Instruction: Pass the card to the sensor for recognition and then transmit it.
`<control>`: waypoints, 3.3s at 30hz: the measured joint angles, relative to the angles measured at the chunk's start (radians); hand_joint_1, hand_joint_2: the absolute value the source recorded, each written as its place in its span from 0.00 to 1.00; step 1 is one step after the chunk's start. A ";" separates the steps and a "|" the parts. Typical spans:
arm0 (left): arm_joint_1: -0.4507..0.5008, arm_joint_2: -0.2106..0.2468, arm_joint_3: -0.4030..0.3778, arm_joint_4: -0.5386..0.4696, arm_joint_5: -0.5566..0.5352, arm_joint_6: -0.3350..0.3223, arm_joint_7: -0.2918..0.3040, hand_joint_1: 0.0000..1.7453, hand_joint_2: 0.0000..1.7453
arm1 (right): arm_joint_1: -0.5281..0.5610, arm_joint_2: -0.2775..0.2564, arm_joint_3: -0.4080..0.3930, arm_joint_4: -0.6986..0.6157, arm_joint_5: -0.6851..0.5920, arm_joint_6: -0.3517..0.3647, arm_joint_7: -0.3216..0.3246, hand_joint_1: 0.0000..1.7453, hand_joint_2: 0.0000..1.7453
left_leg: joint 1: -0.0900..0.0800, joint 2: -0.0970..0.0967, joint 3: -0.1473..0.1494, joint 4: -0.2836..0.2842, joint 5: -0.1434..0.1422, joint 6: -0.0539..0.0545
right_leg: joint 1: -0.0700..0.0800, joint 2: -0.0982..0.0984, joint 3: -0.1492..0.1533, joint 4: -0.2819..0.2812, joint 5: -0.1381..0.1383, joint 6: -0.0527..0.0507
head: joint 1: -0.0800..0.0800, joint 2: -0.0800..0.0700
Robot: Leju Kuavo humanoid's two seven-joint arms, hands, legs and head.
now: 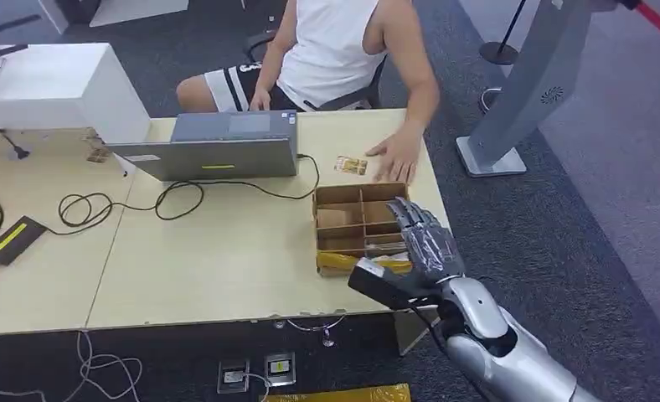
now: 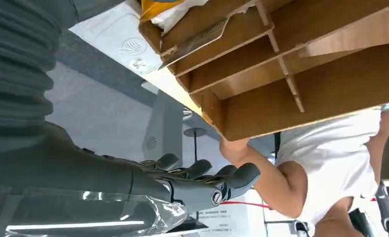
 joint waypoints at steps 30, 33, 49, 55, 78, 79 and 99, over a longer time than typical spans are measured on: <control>-0.001 0.000 0.012 0.003 0.000 0.001 -0.001 0.00 0.00 | -0.008 0.002 0.006 0.078 0.000 -0.002 -0.006 0.00 1.00 | 0.000 0.000 0.000 0.000 0.000 0.000 | 0.000 0.000 0.000 0.000 0.000 0.000 | 0.000 0.000; -0.001 0.000 0.013 0.003 0.000 0.000 -0.001 0.00 0.00 | -0.009 0.003 0.006 0.082 0.000 -0.002 -0.006 0.00 1.00 | 0.000 0.000 0.000 0.000 0.000 0.000 | 0.000 0.000 0.000 0.000 0.000 0.000 | 0.000 0.000; -0.002 0.000 0.014 0.003 0.000 0.000 -0.002 0.00 0.00 | -0.010 0.007 0.006 0.085 0.000 -0.002 -0.006 0.00 1.00 | 0.000 0.000 0.000 0.000 0.000 0.000 | 0.000 0.000 0.000 0.000 0.000 0.000 | 0.000 0.000; -0.002 0.000 0.014 0.003 0.000 0.000 -0.002 0.00 0.00 | -0.010 0.009 0.006 0.085 0.000 -0.002 -0.006 0.00 1.00 | 0.000 0.000 0.000 0.000 0.000 0.000 | 0.000 0.000 0.000 0.000 0.000 0.000 | 0.000 0.000; -0.039 0.000 0.011 0.003 -0.001 -0.014 0.014 0.00 0.00 | -0.089 0.104 0.063 0.222 -0.021 0.058 -0.077 0.00 1.00 | 0.001 0.000 -0.001 0.000 0.001 -0.001 | 0.001 0.000 0.000 0.000 0.001 -0.001 | 0.000 0.000; -0.039 0.000 0.011 0.003 -0.001 -0.014 0.014 0.00 0.00 | -0.091 0.107 0.067 0.228 -0.021 0.057 -0.077 0.00 1.00 | 0.001 -0.001 -0.001 0.000 0.001 -0.001 | 0.001 0.000 0.000 0.000 0.001 -0.001 | 0.000 0.000; -0.039 0.000 0.011 0.003 -0.001 -0.015 0.017 0.00 0.00 | -0.109 0.127 0.116 0.290 -0.024 0.056 -0.079 0.00 1.00 | 0.001 0.000 -0.001 0.000 0.001 -0.001 | 0.001 0.000 0.000 0.000 0.001 -0.001 | 0.000 0.000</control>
